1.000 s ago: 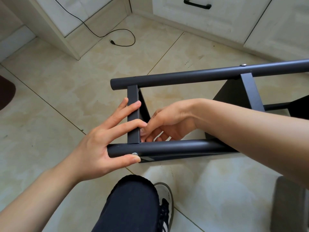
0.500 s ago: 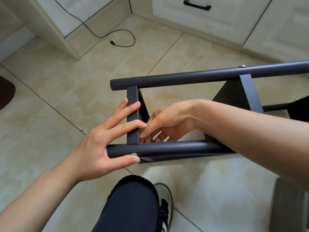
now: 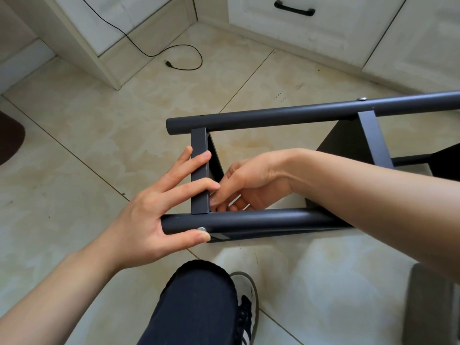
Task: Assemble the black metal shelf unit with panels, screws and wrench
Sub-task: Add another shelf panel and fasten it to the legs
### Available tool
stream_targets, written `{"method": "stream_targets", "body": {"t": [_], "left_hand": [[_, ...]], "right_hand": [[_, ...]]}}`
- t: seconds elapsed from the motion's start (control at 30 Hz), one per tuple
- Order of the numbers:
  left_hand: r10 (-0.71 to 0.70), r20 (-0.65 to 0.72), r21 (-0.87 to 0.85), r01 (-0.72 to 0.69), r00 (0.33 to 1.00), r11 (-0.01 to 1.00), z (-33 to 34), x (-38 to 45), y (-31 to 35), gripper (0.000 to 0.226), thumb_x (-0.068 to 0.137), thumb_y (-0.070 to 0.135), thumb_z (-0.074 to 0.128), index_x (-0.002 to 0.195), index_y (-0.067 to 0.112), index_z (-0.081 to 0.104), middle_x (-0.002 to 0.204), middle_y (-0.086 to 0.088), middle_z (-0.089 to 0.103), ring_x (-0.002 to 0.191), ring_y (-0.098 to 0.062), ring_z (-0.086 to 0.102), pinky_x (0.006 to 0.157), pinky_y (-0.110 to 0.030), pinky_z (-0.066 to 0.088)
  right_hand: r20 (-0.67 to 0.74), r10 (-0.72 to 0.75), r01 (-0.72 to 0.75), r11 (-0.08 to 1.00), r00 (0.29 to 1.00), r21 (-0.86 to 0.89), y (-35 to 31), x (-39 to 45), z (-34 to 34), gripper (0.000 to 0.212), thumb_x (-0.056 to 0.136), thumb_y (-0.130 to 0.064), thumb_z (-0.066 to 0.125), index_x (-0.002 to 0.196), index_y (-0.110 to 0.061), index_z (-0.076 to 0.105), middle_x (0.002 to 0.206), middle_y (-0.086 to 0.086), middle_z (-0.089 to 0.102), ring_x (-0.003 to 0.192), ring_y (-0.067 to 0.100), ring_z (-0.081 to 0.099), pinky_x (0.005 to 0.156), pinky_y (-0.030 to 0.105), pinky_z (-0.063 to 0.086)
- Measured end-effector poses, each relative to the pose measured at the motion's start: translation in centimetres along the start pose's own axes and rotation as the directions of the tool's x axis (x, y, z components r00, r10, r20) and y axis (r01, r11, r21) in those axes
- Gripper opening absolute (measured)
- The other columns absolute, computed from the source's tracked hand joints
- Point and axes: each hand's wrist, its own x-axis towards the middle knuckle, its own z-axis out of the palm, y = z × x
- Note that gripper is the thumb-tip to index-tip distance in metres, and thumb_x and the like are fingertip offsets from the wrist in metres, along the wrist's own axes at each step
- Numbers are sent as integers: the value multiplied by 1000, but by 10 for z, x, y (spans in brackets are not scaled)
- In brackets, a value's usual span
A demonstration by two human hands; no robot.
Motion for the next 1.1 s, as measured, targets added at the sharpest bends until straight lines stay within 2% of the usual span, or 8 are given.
{"method": "stream_targets", "body": {"t": [0.17, 0.33, 0.57, 0.67, 0.77, 0.97, 1.1], "left_hand": [[2, -4, -5, -2, 1000, 1000, 1, 0, 0, 57, 81, 47, 69, 135, 41, 50, 165, 19, 23, 156, -15, 12, 115, -10, 21], [2, -7, 11, -2, 1000, 1000, 0, 0, -1, 58, 81, 50, 68, 136, 42, 48, 165, 19, 23, 156, -15, 13, 115, -15, 24], [5, -9, 0, -5, 1000, 1000, 1, 0, 0, 58, 81, 48, 68, 135, 42, 49, 165, 20, 23, 156, -15, 12, 115, -10, 21], [4, -9, -5, -4, 1000, 1000, 1, 0, 0, 58, 81, 47, 68, 135, 42, 49, 165, 20, 23, 156, -15, 12, 115, -10, 20], [6, -13, 1, -6, 1000, 1000, 0, 0, 1, 58, 81, 47, 68, 136, 42, 49, 165, 20, 23, 156, -15, 13, 115, -11, 20], [-2, -7, 0, 2, 1000, 1000, 0, 0, 1, 57, 81, 48, 68, 135, 41, 50, 165, 20, 23, 156, -14, 12, 115, -10, 20], [-3, -7, 3, 3, 1000, 1000, 0, 0, 1, 58, 81, 48, 68, 136, 39, 51, 165, 19, 23, 156, -14, 13, 116, -11, 20]], "right_hand": [[-37, -6, 6, 1000, 999, -9, 3, 6, 4, 11, 96, -13, 58, 97, -6, 66, 81, 6, 67, 68, 15, 65, 67, 28, 57], [-3, -11, 11, 998, 1000, -65, -1, -2, -2, 12, 93, -17, 62, 85, -12, 70, 81, 3, 67, 68, 13, 57, 71, 28, 48], [-44, 12, -17, 994, 999, -109, 2, 2, 0, 11, 92, -21, 65, 92, -10, 69, 85, 5, 66, 74, 16, 58, 79, 32, 49], [-33, -34, 31, 996, 999, -80, 2, 5, 0, 11, 94, -15, 62, 86, -11, 70, 80, 3, 67, 68, 13, 61, 72, 29, 52], [-1, -12, 12, 997, 1000, -82, 1, 2, -2, 12, 94, -17, 61, 88, -13, 70, 80, 3, 68, 67, 13, 61, 70, 28, 52], [-68, -3, -6, 992, 998, -129, 4, 8, 3, 12, 94, -19, 61, 87, -12, 68, 75, 1, 66, 72, 17, 56, 78, 32, 46], [-25, -30, 27, 996, 999, -85, 2, 5, -1, 10, 94, -15, 61, 88, -11, 68, 82, 3, 65, 72, 15, 56, 82, 34, 44]]}}
